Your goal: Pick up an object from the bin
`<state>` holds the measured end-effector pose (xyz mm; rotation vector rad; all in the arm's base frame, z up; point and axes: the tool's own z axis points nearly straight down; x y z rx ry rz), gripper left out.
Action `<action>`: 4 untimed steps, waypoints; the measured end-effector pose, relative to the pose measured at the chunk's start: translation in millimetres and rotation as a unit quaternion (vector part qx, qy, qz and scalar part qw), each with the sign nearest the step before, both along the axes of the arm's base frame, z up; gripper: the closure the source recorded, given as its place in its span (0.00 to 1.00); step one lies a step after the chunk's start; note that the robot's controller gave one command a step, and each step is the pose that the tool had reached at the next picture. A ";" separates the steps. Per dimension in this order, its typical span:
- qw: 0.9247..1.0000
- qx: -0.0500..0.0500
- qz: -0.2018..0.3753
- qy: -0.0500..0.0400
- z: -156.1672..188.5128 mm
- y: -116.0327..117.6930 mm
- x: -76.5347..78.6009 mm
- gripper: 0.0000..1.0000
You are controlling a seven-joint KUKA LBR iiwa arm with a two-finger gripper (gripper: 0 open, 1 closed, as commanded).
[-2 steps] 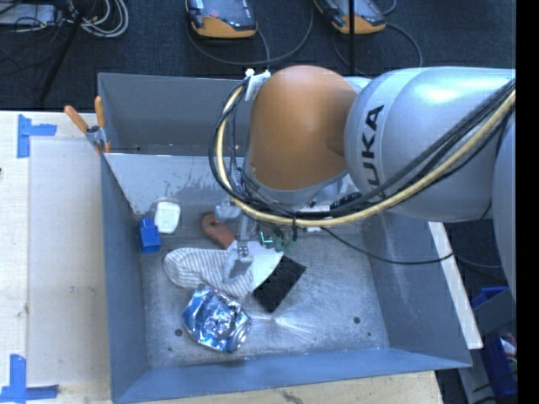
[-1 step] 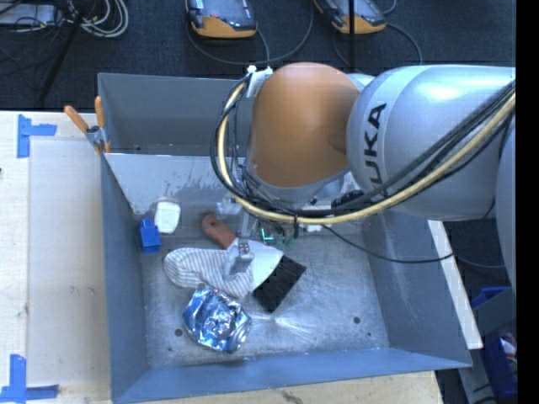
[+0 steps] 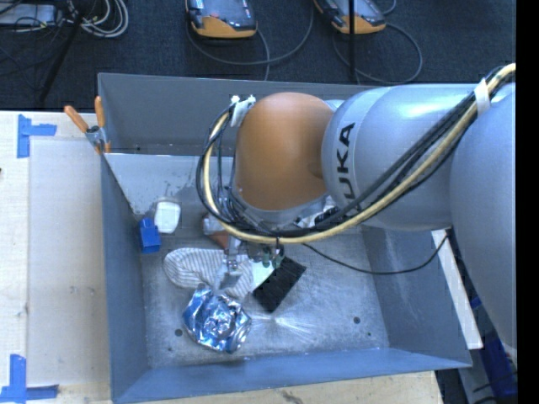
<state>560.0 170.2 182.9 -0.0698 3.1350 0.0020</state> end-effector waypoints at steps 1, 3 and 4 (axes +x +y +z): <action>0.999 -0.001 0.039 0.003 -49.0 24.2 -37.1 0.00; 1.000 0.003 0.026 0.005 -104.9 25.8 -4.2 1.00; 1.000 -0.001 0.024 0.005 -52.4 19.6 -9.7 1.00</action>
Offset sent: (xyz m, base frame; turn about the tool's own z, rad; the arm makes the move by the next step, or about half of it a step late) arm -0.0057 0.0208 -0.1129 -0.0538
